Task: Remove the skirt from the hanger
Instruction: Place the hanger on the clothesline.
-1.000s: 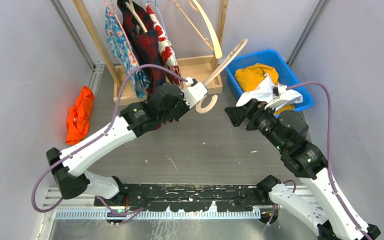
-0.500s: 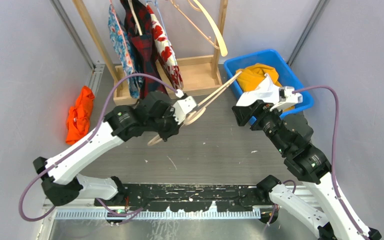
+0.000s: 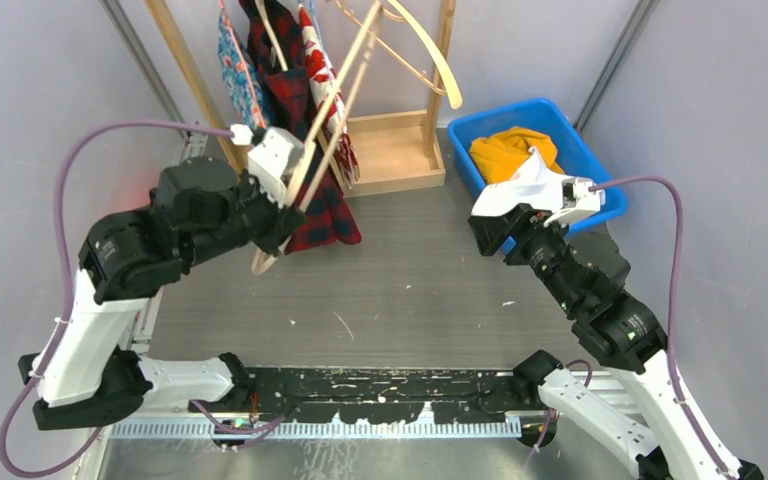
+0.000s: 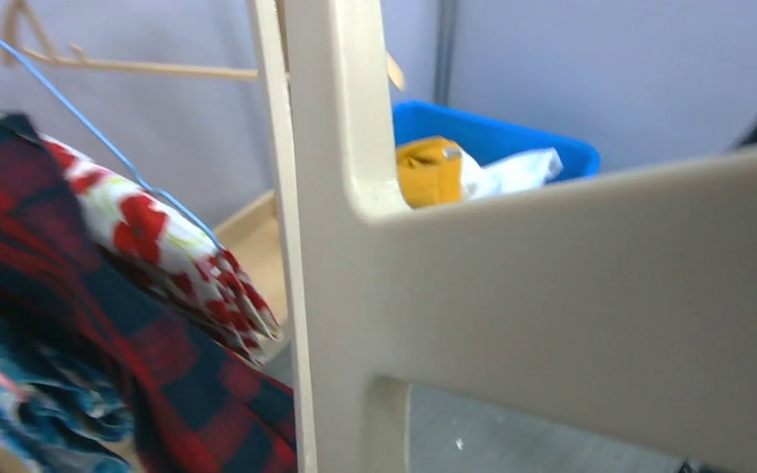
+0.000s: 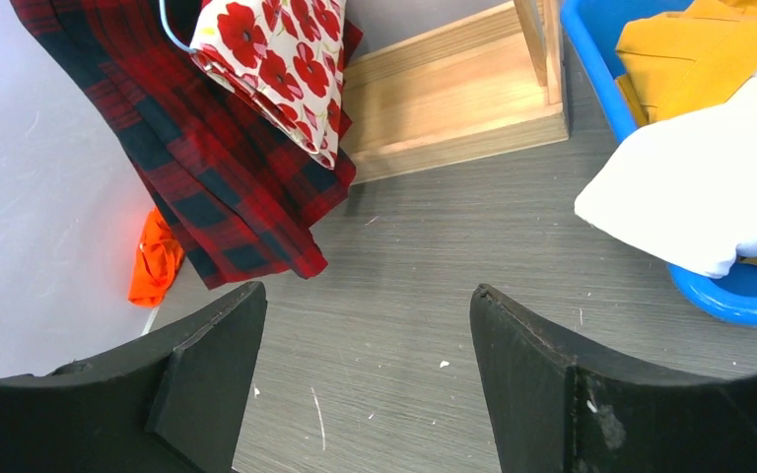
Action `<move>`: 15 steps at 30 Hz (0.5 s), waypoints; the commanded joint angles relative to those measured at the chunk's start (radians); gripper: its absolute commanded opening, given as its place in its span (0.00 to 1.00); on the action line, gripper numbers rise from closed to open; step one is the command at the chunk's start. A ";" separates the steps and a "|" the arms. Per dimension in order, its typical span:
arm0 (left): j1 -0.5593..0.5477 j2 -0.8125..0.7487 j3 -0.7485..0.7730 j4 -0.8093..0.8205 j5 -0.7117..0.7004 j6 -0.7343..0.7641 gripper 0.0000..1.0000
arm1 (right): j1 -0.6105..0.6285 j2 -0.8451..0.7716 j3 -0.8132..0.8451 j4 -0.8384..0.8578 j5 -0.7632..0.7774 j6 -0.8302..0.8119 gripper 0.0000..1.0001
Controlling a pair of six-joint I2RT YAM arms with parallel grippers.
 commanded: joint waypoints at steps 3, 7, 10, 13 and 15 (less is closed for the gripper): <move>0.005 0.071 0.219 -0.115 -0.223 -0.101 0.00 | 0.007 -0.012 0.012 0.032 0.000 0.014 0.80; 0.045 0.029 0.167 -0.101 -0.263 -0.157 0.00 | 0.007 -0.002 0.002 0.060 -0.026 0.013 0.80; 0.056 -0.002 0.139 -0.149 -0.309 -0.211 0.00 | 0.007 0.025 0.013 0.061 -0.062 0.010 0.80; 0.055 -0.052 0.144 -0.206 -0.329 -0.273 0.00 | 0.006 0.031 0.003 0.070 -0.086 0.008 0.80; 0.056 -0.087 0.143 -0.254 -0.337 -0.317 0.00 | 0.007 0.024 -0.013 0.083 -0.091 0.008 0.80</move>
